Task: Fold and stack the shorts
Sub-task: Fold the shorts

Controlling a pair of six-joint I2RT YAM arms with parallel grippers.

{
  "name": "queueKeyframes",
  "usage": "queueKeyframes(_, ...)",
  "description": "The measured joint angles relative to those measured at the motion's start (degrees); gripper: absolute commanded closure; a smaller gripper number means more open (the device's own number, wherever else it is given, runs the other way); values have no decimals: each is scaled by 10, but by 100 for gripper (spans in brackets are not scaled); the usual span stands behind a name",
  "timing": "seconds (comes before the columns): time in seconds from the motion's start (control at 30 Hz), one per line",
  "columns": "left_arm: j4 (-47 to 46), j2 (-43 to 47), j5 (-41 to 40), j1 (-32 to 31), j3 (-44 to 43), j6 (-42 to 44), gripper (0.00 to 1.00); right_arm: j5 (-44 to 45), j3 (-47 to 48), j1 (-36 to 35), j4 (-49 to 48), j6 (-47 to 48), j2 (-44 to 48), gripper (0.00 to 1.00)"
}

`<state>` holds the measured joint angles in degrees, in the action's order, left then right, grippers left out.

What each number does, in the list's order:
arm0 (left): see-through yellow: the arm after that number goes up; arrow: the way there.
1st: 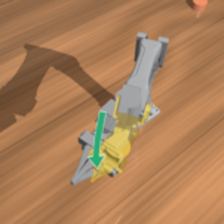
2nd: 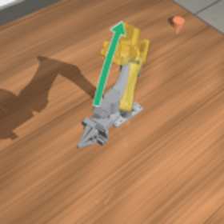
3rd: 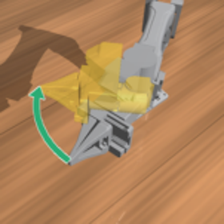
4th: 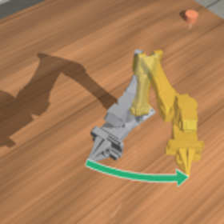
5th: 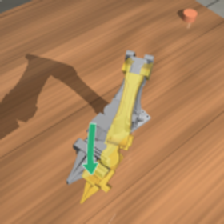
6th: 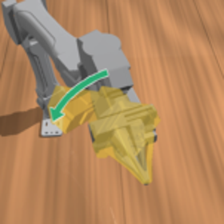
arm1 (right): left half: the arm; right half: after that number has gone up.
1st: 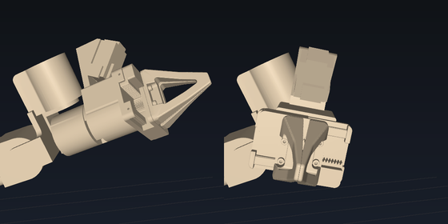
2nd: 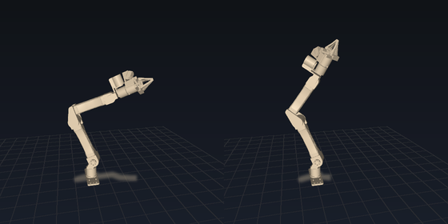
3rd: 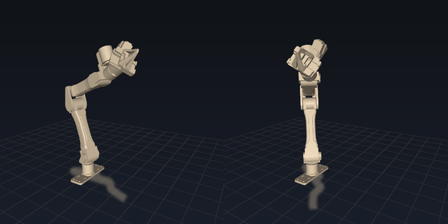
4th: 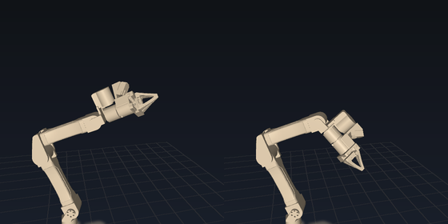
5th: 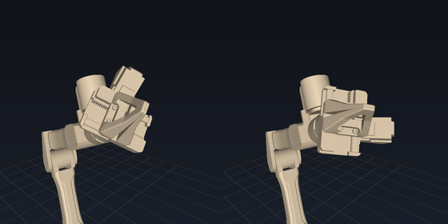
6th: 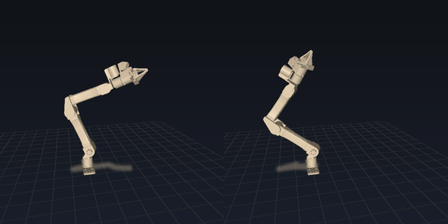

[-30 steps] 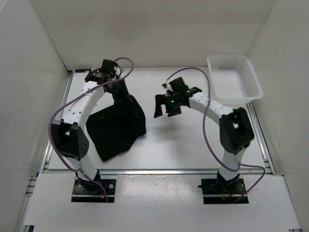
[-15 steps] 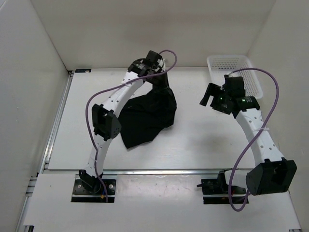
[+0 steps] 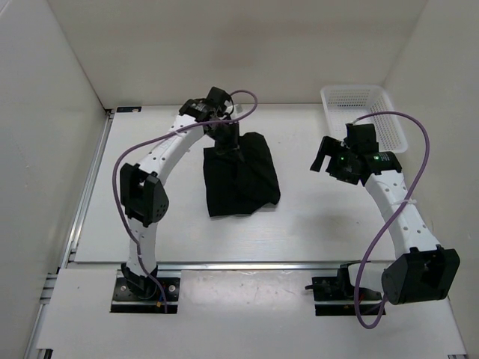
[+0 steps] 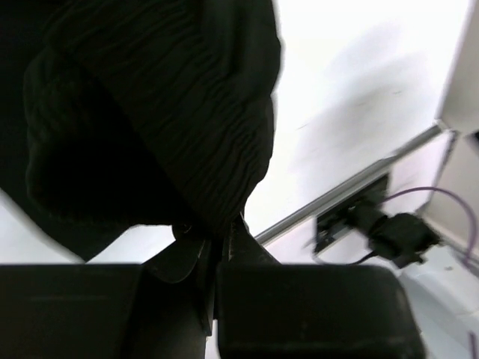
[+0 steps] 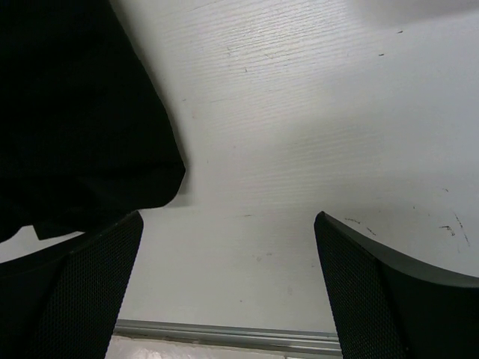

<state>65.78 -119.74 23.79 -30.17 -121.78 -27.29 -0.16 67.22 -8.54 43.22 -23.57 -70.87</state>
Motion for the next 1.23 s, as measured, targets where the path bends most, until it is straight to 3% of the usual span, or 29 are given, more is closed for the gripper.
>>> queueKeyframes(0.17,-14,63,-14,60,144,51,89,-1,-2,0,0,0,0,0)
queueKeyframes(0.2,-20,65,-20,73,170,58,81,-1,-3,0,0,0,0,0)
queueKeyframes(0.23,-24,63,-32,85,195,63,52,-1,-5,0,0,0,0,0)
queueKeyframes(0.3,-30,50,-55,105,228,69,17,-1,-8,0,2,0,0,0)
queueKeyframes(0.37,-31,30,-81,120,248,66,0,-3,-9,0,2,0,0,0)
queueKeyframes(0.53,-29,15,-147,126,268,42,0,-7,-11,-6,3,2,0,0)
queueKeyframes(0.67,-28,63,-192,126,268,26,0,-5,-11,-36,2,3,0,0)
queueKeyframes(0.93,-38,294,-239,125,280,8,0,39,-1,-99,3,-1,0,0)
queueKeyframes(1.23,-93,582,-293,120,420,-22,0,124,3,-104,5,-20,45,0)
